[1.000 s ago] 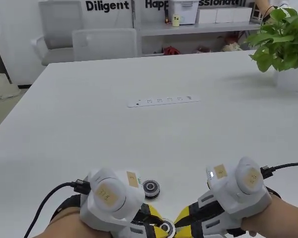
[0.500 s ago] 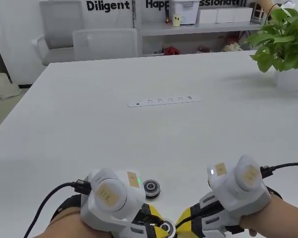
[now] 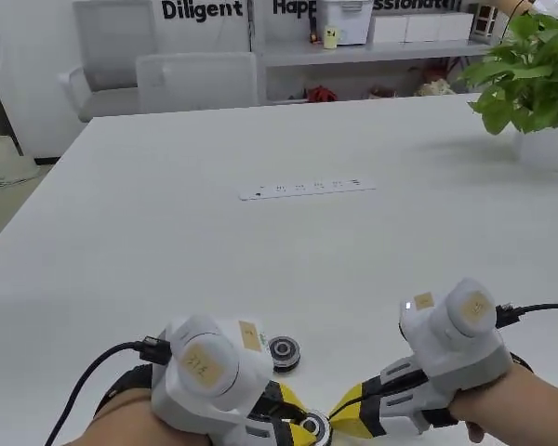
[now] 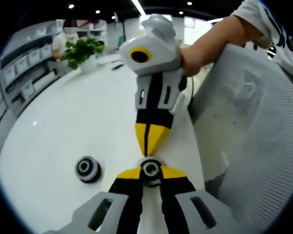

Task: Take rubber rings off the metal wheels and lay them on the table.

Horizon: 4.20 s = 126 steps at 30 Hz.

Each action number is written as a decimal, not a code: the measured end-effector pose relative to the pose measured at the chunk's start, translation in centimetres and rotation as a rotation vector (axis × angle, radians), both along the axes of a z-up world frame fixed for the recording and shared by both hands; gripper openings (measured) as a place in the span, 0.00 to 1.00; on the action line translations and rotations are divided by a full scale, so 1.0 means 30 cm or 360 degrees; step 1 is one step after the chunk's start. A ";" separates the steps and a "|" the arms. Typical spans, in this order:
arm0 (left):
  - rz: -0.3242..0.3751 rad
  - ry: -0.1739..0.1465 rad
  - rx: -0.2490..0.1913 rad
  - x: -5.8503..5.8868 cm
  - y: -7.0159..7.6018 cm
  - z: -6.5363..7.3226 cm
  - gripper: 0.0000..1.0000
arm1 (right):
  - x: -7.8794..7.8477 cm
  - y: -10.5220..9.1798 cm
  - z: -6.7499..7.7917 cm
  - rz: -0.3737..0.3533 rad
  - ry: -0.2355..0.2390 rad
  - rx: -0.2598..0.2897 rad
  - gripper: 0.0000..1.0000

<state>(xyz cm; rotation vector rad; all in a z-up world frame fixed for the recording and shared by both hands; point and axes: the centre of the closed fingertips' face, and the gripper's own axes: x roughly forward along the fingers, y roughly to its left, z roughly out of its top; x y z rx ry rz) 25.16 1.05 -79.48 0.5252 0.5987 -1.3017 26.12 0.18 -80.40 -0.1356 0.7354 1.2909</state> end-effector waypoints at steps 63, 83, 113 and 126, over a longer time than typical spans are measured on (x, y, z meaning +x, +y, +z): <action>0.0037 0.0022 0.0000 -0.004 -0.009 0.001 0.14 | -0.021 0.039 0.062 -0.0117 0.0315 0.0274 0.00; 0.0005 0.0044 -0.0012 -0.037 0.031 0.064 0.17 | -0.014 0.028 0.094 -0.0156 0.0332 0.0315 0.00; 0.0097 0.0017 -0.0124 -0.060 0.131 0.190 0.33 | -0.028 0.046 0.166 -0.0093 0.0296 0.0311 0.00; 0.0204 0.0023 -0.0190 -0.034 0.191 0.227 0.40 | -0.017 0.090 0.196 -0.0053 0.0275 0.0313 0.00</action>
